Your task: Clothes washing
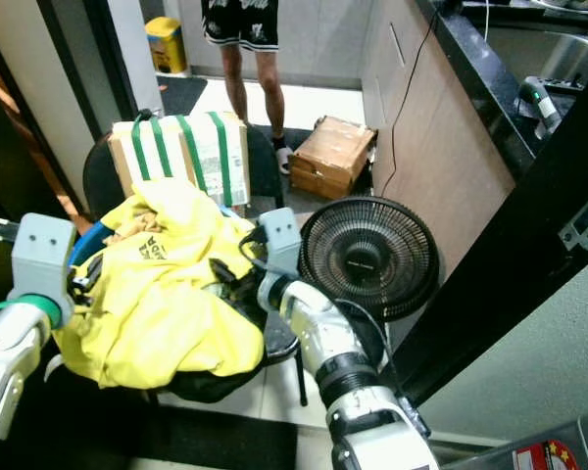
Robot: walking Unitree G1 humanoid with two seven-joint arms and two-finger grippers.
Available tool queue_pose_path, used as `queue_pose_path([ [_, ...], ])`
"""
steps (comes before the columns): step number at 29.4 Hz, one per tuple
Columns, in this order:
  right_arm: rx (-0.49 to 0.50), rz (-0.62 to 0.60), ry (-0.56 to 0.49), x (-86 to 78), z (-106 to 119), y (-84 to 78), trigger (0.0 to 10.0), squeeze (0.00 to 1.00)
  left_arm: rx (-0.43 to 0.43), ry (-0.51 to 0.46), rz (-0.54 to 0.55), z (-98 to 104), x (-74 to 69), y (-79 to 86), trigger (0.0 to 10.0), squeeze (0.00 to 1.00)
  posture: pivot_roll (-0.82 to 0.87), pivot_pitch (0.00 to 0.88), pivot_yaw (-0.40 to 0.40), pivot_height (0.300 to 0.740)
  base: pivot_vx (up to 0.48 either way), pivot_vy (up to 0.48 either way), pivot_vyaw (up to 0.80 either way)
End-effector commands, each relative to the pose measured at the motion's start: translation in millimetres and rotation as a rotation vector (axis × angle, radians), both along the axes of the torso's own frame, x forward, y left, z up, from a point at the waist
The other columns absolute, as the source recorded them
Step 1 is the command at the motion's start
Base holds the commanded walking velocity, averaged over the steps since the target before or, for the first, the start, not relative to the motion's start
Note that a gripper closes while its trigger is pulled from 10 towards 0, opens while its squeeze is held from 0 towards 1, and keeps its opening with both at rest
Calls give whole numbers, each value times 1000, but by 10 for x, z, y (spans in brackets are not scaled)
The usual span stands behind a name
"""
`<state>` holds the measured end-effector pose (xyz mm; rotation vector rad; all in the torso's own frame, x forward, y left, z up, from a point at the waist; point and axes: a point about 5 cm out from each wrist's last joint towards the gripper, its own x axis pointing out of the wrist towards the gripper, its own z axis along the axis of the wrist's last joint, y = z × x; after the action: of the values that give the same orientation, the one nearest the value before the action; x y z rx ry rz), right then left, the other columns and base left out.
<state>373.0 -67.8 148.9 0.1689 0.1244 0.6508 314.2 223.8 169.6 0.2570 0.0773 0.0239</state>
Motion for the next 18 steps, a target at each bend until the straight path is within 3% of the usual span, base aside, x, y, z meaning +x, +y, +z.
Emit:
queue_pose_path([
  [1, 10, 4, 37, -11, -49, 20, 10000, 1000, 6, 32, 3, -50, -34, 28, 10000, 0, 151, 133, 80, 740, 0, 0, 0],
  [5, -40, 47, 38, -5, -57, 57, 10000, 1000, 11, 41, -5, -42, -28, 21, 10000, 0, 148, 133, 89, 740, 0, 0, 0],
  [6, -54, 64, 33, -6, -57, 77, 10000, 0, 13, 43, -9, -39, -24, 11, 10000, 0, 148, 133, 89, 740, 0, 0, 0],
  [13, -9, 83, 13, 34, 45, 202, 10000, 0, -1, 51, -24, 1, -2, -15, 10000, 0, 146, 136, 106, 740, 0, 0, 0],
  [18, -80, 195, 63, -46, -52, 366, 10000, 0, 7, 53, -43, 22, 4, -44, 10000, 0, 158, 127, 109, 740, 0, 0, 0],
])
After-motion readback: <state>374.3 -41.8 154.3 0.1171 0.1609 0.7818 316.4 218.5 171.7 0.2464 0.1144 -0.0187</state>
